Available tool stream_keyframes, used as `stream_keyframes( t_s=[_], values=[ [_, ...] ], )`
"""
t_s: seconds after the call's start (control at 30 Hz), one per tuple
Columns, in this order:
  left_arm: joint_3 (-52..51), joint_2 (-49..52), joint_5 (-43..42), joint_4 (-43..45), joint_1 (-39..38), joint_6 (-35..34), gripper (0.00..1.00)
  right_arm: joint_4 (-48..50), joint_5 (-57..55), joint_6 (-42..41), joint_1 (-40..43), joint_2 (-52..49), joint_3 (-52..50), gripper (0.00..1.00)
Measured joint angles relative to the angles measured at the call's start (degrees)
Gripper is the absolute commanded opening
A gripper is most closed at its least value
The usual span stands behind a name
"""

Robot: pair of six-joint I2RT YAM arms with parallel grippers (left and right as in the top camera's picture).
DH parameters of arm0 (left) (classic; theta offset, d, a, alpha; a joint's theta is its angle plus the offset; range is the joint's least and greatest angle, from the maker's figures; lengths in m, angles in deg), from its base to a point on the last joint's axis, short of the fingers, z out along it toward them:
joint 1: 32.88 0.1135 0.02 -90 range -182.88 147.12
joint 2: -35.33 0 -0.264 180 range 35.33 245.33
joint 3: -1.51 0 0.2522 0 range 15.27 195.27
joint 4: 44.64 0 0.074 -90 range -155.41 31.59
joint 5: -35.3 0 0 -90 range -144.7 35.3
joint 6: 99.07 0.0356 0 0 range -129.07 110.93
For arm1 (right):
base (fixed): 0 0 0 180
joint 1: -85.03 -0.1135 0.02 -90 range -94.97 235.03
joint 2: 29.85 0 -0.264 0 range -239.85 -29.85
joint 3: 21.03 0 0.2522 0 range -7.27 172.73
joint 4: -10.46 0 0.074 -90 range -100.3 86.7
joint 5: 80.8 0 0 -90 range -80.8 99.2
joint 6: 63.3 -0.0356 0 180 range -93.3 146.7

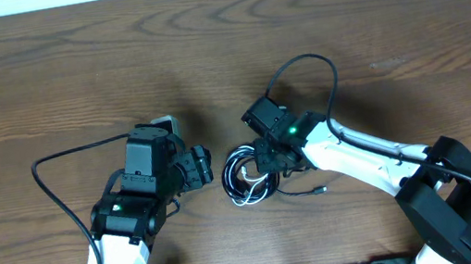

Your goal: Untangle cables

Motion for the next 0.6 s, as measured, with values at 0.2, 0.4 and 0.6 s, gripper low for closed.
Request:
stream_keyframes(
  t_s=[0.2,0.4,0.6],
  values=[
    [0.0,0.0,0.02,0.02,0.0,-0.02,0.76,0.0,1.57,-2.32,-0.09,0.0,0.0,0.01],
    [0.0,0.0,0.0,0.02,0.0,0.02,0.76,2.1,-1.66,-1.2,-0.37,0.0,0.0,0.01],
    [0.0,0.0,-0.02,0.09,0.0,-0.24,0.45,3.02,-7.52,9.25,-0.37,1.31,3.41,0.01]
  ],
)
